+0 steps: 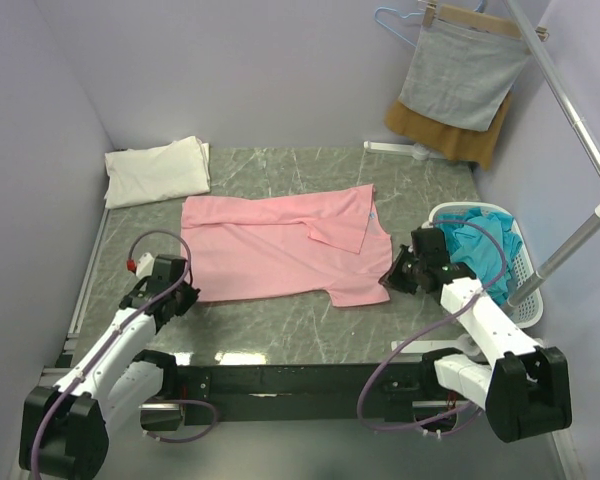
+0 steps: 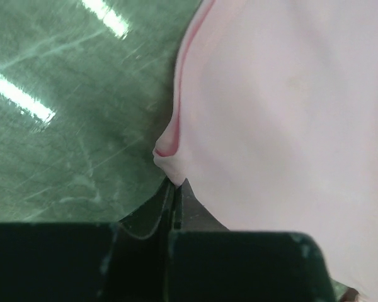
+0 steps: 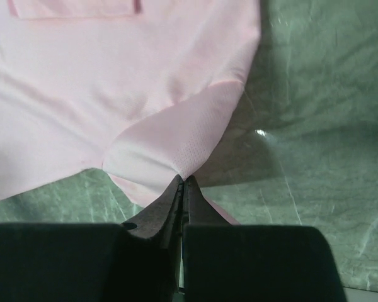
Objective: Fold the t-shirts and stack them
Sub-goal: Grap the side of the flattened tshirt closest away from the robot with both arms
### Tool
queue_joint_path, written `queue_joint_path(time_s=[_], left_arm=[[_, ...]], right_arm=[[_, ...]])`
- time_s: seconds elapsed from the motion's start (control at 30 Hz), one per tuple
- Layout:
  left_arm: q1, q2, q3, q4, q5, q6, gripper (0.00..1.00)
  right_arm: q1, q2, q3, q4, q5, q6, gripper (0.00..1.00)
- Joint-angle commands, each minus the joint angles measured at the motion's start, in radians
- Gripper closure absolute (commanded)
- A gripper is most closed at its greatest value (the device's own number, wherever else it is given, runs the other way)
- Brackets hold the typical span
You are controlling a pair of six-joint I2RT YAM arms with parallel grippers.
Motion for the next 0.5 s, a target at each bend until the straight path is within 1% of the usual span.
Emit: queue_joint_path(time_s=[0.0, 0.07, 0.23, 0.43, 0.47], left_arm=[[-0.004, 0.041, 0.107, 0.000, -0.052, 0.064, 0.98], [-0.004, 0.072, 0.150, 0.014, -0.076, 0.089, 0.97], [-0.002, 0.198, 0.225, 0.077, -0.085, 0.144, 0.95], [0.010, 0.363, 0.307, 0.180, -0.082, 0.202, 0.96], [0.013, 0.386, 0.322, 0.187, -0.085, 0.210, 0.96]], right_arm=[[0.003, 0.065, 0.113, 0.002, 0.028, -0.054, 1.00], [0.003, 0.117, 0.168, 0.004, 0.021, -0.071, 1.00], [0.002, 0.215, 0.274, 0.001, 0.008, -0.103, 1.00], [-0.018, 0.355, 0.401, 0.010, -0.002, -0.129, 1.00], [-0.018, 0.398, 0.423, 0.012, -0.002, -0.130, 1.00]])
